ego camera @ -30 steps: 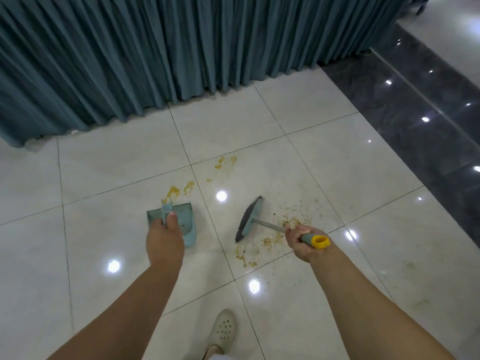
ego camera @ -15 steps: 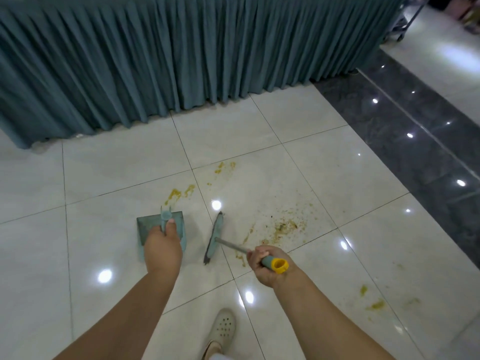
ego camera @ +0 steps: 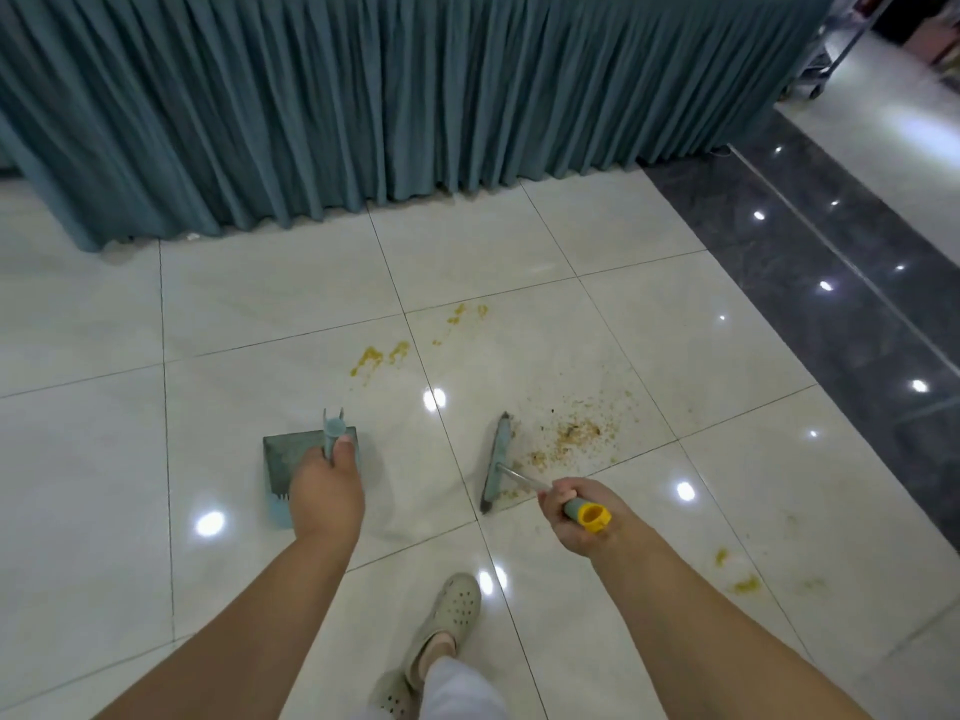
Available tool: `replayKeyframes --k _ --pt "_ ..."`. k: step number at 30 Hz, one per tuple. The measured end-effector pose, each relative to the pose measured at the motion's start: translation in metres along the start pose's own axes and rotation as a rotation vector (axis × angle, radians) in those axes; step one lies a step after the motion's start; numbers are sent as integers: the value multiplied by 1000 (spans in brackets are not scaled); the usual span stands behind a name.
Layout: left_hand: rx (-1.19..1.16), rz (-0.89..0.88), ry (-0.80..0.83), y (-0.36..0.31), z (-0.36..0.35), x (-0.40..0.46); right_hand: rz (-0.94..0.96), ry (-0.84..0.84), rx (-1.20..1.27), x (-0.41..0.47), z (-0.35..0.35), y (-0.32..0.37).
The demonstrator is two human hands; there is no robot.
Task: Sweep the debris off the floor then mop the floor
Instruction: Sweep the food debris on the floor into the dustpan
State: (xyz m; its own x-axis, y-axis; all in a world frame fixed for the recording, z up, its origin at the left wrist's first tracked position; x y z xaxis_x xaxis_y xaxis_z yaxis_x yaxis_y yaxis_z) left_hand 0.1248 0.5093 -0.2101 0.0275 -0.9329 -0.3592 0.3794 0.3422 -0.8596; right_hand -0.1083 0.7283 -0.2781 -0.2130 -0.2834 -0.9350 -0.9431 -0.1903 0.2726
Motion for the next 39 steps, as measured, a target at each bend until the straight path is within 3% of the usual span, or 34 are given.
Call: replayKeyframes --k 16,39 --pt "-61 89 -27 32 7 -43 -305 112 -116 -15 23 -87" --pt "50 156 -206 59 -127 -202 -222 89 -342 17 222 103"
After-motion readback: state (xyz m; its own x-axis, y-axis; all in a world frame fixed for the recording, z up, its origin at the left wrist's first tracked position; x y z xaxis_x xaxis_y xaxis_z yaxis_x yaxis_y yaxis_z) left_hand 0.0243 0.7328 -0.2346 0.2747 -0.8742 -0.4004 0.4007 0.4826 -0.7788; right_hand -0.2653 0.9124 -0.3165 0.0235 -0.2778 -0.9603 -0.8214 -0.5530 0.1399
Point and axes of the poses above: each hand's wrist, its own x-axis towards the middle knuckle, its own z-axis out of the back of the hand, y = z × x, the point moved 10 cm from there along x, towards the middle knuckle, and after that the axes turned 11 degrees about -x, right-handed, at the moved point
